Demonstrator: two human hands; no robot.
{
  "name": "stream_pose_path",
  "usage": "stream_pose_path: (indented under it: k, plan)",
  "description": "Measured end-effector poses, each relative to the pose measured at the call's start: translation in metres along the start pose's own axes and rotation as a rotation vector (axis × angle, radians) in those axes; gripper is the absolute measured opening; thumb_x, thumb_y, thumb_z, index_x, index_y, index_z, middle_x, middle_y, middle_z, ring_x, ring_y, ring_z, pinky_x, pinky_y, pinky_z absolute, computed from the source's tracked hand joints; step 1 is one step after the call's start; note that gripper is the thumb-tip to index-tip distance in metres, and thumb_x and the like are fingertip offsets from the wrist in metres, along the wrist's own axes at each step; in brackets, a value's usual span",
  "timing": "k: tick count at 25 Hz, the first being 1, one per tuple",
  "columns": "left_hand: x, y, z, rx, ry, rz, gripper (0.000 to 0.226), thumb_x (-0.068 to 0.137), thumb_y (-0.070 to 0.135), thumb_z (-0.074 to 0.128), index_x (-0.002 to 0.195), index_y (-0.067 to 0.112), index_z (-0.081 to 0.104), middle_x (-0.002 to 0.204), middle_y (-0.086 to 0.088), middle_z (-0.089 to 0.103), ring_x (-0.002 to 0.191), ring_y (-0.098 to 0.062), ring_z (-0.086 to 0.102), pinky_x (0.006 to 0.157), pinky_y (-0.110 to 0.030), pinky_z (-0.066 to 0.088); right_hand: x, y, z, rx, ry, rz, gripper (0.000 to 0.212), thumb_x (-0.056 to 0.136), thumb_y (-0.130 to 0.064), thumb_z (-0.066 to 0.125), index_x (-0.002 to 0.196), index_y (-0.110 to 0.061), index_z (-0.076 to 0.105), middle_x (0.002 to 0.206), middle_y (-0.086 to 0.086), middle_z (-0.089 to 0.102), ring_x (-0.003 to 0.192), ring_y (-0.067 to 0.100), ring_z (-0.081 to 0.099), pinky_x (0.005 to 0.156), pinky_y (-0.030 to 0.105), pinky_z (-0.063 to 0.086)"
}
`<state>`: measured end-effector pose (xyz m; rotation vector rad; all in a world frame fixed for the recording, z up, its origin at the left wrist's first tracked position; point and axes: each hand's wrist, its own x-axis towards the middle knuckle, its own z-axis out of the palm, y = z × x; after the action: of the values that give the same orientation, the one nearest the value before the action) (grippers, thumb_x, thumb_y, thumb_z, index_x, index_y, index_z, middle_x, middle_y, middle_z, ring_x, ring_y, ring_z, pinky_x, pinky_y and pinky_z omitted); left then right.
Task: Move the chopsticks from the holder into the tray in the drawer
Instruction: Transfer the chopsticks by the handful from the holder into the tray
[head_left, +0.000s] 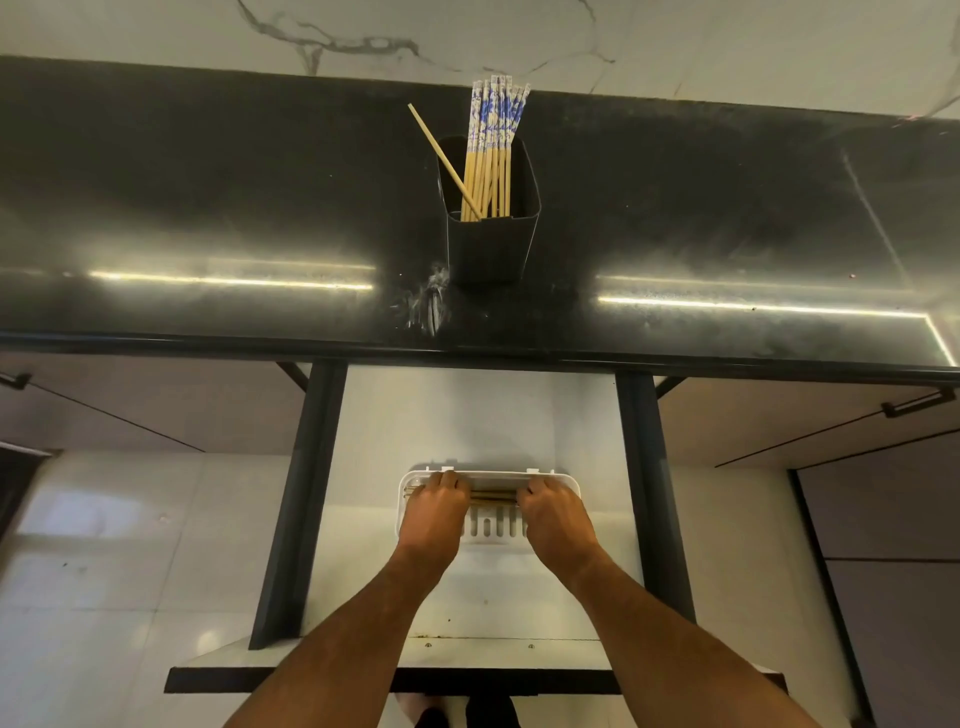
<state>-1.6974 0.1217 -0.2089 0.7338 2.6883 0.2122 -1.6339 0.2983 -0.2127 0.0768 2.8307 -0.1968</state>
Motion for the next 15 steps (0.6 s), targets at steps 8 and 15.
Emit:
stream_pose_path:
  k: [8, 15]
  plan:
    - [-0.004, 0.001, 0.005, -0.176, 0.029, -0.046, 0.041, 0.093, 0.014, 0.058, 0.135, 0.014, 0.060, 0.125, -0.005, 0.068, 0.116, -0.027, 0.063, 0.101, -0.033, 0.053, 0.003, 0.001, 0.000, 0.125, -0.112, 0.070, 0.024, 0.096, -0.006, 0.058, 0.112, -0.011, 0.075, 0.110, 0.008, 0.076, 0.100, 0.024, 0.072, 0.093, 0.032, 0.058]
    - [-0.009, -0.003, 0.005, -0.268, 0.077, -0.073, 0.051, 0.095, 0.016, 0.061, 0.144, 0.015, 0.050, 0.129, -0.004, 0.064, 0.122, -0.025, 0.060, 0.103, -0.032, 0.051, 0.006, 0.000, 0.002, 0.146, -0.079, 0.102, 0.024, 0.099, -0.013, 0.057, 0.115, -0.012, 0.075, 0.111, 0.006, 0.076, 0.101, 0.022, 0.071, 0.097, 0.030, 0.056]
